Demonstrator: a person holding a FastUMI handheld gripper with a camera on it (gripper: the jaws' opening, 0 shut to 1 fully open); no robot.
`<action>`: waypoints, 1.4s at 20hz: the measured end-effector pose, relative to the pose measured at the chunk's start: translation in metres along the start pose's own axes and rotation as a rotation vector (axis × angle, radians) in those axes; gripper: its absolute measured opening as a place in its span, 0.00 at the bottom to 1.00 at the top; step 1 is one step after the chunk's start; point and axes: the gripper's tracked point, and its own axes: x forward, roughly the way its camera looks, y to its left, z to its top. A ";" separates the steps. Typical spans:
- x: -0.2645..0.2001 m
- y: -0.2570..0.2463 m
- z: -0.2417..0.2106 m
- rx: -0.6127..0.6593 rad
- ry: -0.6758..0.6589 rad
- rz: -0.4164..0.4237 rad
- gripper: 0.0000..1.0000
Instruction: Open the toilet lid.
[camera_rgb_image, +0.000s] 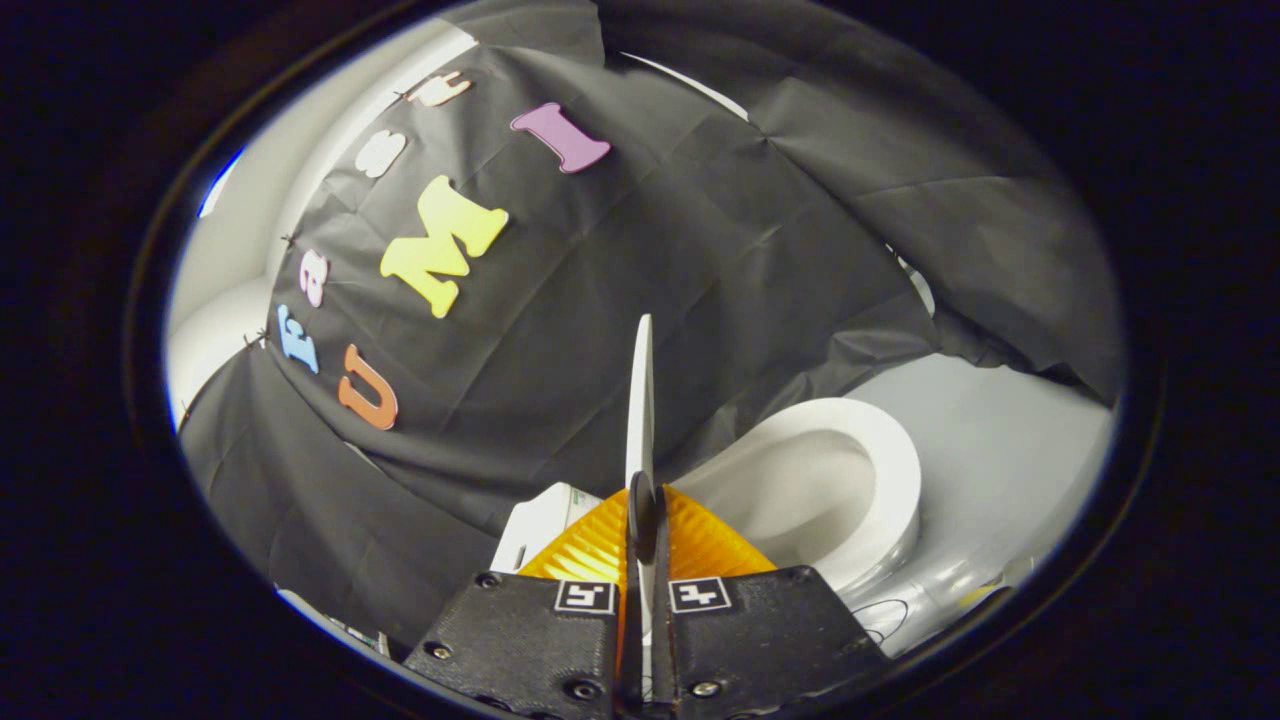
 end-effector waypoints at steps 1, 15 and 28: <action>0.000 0.005 0.000 -0.006 -0.002 0.001 0.07; 0.008 0.072 -0.014 -0.164 -0.030 -0.051 0.07; 0.017 0.152 -0.044 -0.363 -0.064 -0.097 0.07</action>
